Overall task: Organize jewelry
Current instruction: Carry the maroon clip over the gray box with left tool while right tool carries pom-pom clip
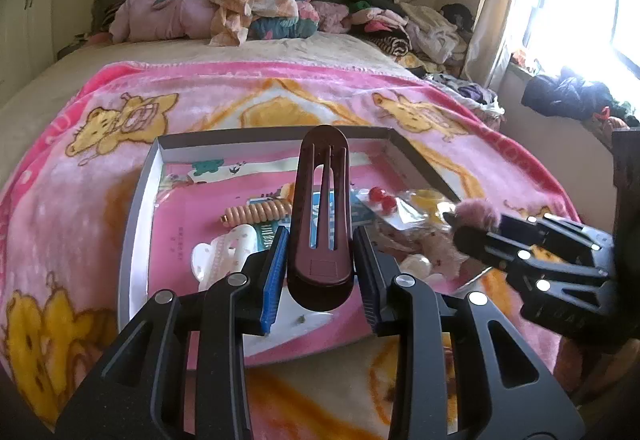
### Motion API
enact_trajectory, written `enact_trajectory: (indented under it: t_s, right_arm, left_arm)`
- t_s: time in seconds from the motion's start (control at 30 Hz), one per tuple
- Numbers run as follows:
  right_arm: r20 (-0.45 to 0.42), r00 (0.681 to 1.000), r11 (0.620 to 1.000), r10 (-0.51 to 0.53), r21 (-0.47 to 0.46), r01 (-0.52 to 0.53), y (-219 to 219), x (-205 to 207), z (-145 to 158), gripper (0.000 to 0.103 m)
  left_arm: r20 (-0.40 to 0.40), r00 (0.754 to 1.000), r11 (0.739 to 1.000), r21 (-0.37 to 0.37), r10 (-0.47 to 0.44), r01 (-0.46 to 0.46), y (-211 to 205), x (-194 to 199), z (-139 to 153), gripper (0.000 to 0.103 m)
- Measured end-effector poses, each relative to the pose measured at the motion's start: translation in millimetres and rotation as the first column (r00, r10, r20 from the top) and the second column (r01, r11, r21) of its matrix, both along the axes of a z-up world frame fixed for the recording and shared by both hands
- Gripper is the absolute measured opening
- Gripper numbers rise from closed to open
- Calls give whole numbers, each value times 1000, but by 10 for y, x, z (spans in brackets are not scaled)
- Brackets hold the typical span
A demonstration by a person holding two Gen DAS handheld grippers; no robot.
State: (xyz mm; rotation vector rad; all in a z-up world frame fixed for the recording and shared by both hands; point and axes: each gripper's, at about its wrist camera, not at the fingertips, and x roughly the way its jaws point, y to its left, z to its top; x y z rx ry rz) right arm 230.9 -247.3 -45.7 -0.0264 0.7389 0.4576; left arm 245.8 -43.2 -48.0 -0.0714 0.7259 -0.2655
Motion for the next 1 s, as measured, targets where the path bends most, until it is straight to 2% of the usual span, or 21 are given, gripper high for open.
enact_trajectory:
  t_s: [0.4,0.6,1.0]
  right_arm:
    - [-46,999,1000,8,-8,-9,127,278,-101,39]
    - [-78,997,1000,17,3,-17,167,280,-206,41]
    - [-70,997,1000,26,3,-26,162,188,-212,45]
  left_arm:
    - [-43,999,1000,19,11,-10,51,116,-185,25]
    - [-54,999,1000,30,10,-8,58,111,-237,25]
    - [-55,998,999,34,19,-18,96,105,-253,24]
